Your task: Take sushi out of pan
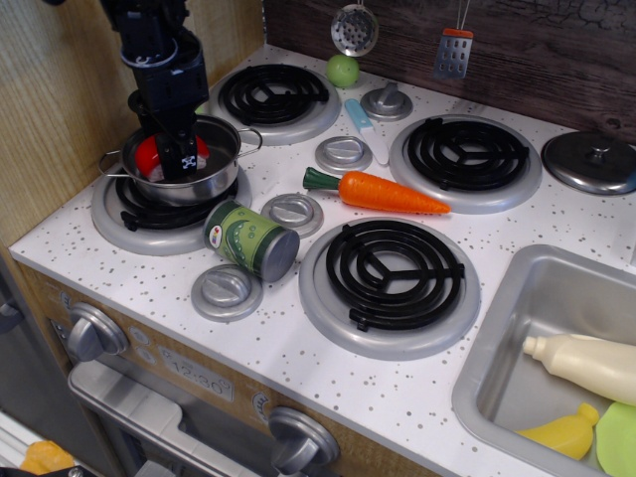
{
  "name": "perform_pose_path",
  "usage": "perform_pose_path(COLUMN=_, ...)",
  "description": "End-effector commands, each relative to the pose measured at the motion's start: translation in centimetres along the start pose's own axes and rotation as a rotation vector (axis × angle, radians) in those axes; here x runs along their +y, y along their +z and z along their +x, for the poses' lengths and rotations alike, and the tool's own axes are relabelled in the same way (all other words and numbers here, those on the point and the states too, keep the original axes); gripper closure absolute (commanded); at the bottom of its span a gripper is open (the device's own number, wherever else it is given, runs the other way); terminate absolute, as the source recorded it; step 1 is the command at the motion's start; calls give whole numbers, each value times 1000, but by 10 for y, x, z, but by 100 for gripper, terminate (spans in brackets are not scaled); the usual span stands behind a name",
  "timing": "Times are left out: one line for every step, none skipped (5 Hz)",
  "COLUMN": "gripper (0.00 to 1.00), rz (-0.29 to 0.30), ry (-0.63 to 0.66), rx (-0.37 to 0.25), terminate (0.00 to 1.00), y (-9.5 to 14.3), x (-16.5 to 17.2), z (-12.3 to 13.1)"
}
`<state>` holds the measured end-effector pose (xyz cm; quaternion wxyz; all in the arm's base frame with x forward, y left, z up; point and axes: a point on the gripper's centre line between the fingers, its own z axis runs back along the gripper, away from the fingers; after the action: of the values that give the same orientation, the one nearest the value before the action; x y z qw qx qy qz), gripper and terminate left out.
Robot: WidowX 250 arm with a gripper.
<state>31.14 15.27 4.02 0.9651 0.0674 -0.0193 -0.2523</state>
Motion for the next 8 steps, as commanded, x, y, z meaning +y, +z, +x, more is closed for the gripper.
perform_pose_path(gripper=100, rz=108, ry=91, rx=12, terminate=0, y=66, x=-10, z=1)
perform_pose_path(gripper=100, rz=93, ry=157, rx=27, terminate=0, y=71, x=-32, z=-17)
perform_pose_path(gripper=100, rz=78, ry=247, rx=-13, terminate=0, y=55, x=-62, z=-36)
perform_pose_path(gripper=100, rz=76, ry=296, rx=-80, terminate=0, y=29, x=-85, z=-44)
perform_pose_path(gripper=100, rz=68, ry=315, rx=-133, terminate=0, y=6, x=-93, z=-38)
perform_pose_path(gripper=0, rz=57, ry=298, rx=-167, terminate=0, y=-6, x=-93, z=-35)
perform_pose_path(gripper=0, rz=51, ry=275, rx=-173, terminate=0, y=-5, x=-91, z=-35)
perform_pose_path(gripper=0, rz=45, ry=269, rx=-196, terminate=0, y=-4, x=-91, z=-34)
